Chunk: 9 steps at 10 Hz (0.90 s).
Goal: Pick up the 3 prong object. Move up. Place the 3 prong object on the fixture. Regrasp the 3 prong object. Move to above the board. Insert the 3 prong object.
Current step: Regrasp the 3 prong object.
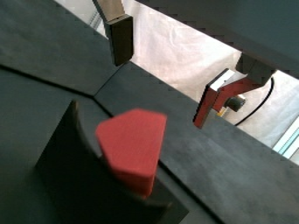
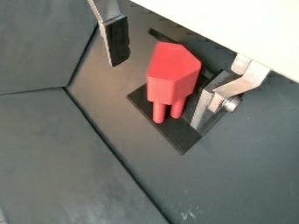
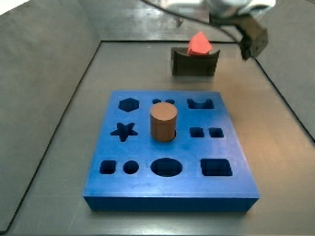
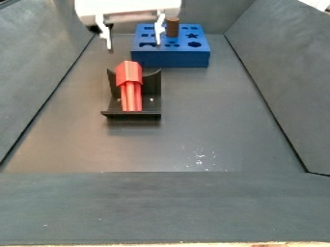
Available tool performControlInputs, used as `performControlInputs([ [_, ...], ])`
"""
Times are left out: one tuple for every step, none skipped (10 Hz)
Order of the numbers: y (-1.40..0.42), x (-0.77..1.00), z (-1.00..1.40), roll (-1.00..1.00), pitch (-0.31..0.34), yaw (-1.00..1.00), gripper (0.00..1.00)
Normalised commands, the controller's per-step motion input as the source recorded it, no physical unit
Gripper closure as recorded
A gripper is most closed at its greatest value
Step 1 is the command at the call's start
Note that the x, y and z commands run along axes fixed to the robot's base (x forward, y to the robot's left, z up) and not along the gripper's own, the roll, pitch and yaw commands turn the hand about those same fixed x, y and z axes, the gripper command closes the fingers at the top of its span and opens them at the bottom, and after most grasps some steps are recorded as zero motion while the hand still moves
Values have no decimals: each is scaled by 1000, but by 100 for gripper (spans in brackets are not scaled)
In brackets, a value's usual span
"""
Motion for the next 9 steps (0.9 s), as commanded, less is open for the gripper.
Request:
performControlInputs([
  [41,95,-1000,68,-95,-21,0],
  [40,105,-1000,70,-77,-34,0],
  [25,99,-855,71,-47,-46,0],
  [17,96,-701,68,-28,-46,0],
  [12,87,-555,65,-9,-39,0],
  [11,76,-371,65,-1,-22,0],
  [7,71,-232,64,5,-11,0],
  [-3,7,-169,50,22,-4,0],
  [-3,7,-168,49,21,4,0],
])
